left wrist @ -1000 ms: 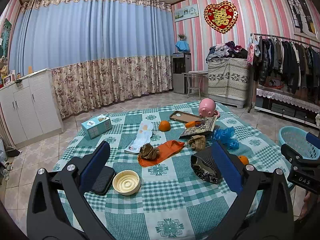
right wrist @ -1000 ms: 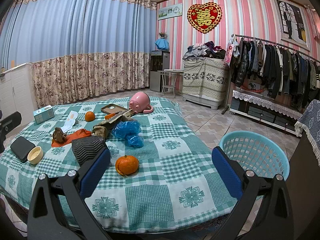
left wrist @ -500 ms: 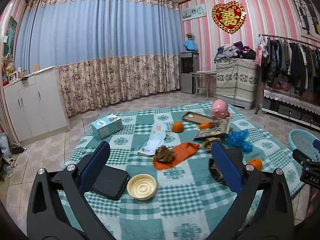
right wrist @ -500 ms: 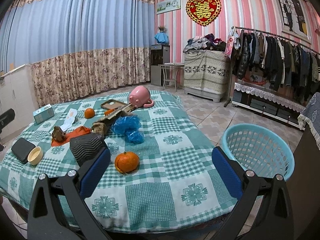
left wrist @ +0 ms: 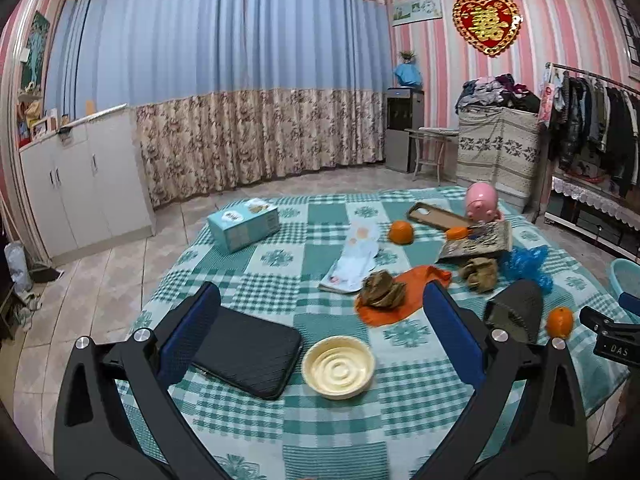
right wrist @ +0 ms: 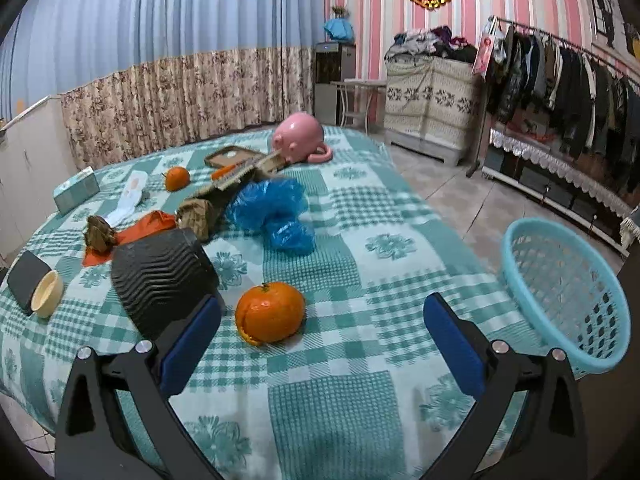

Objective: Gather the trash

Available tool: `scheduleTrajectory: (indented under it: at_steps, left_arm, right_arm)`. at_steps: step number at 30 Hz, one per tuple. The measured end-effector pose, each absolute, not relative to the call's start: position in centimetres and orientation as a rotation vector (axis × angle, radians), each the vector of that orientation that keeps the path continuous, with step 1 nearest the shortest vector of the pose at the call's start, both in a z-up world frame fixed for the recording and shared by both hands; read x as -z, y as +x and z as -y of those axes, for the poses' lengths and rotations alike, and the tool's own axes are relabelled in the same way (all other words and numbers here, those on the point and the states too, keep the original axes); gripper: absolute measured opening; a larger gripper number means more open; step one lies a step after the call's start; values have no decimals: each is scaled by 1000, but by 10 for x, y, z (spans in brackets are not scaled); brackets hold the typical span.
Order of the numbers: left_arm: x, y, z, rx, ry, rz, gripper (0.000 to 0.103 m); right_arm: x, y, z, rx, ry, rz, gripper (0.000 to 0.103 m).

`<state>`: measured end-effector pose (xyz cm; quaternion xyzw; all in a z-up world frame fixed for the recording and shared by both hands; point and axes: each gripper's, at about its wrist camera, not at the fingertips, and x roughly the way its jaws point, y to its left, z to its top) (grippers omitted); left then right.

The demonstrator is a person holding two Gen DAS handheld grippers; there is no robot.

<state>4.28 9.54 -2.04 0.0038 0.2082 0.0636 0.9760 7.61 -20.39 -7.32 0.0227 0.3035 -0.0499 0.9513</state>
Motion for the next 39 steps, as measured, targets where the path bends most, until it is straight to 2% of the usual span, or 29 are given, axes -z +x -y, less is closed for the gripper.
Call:
scheduleTrajectory:
  at_steps: [10, 11, 14, 16, 18, 20, 33, 39]
  left_arm:
    - [41, 59, -118, -163, -22, -467, 98]
    - [42, 60, -119, -165, -21, -470, 98]
    - [46, 63, -121, -169, -21, -479, 98]
    - [49, 66, -122, -170, -21, -489, 98]
    - [52, 68, -121, -168, -18, -498, 98]
    - [56, 72, -121, -162, -14, -508, 98]
    - [66, 133, -75, -70, 18, -567, 98]
    - [80, 167, -59, -35, 19, -647, 98]
  right_arm:
    - [96, 100, 188, 93, -8, -667, 98]
    - [97, 103, 187, 91, -12, -670, 95]
    - [100, 108, 185, 60, -10, -687, 72]
    - [101, 109, 183, 31, -1, -694, 64]
    - [101, 108, 182, 4, 2, -691, 49]
    - [99, 106, 180, -14, -3, -685, 45]
    - [80, 101, 208, 49, 73, -627, 43]
    - [74, 98, 221, 76, 115, -606, 44]
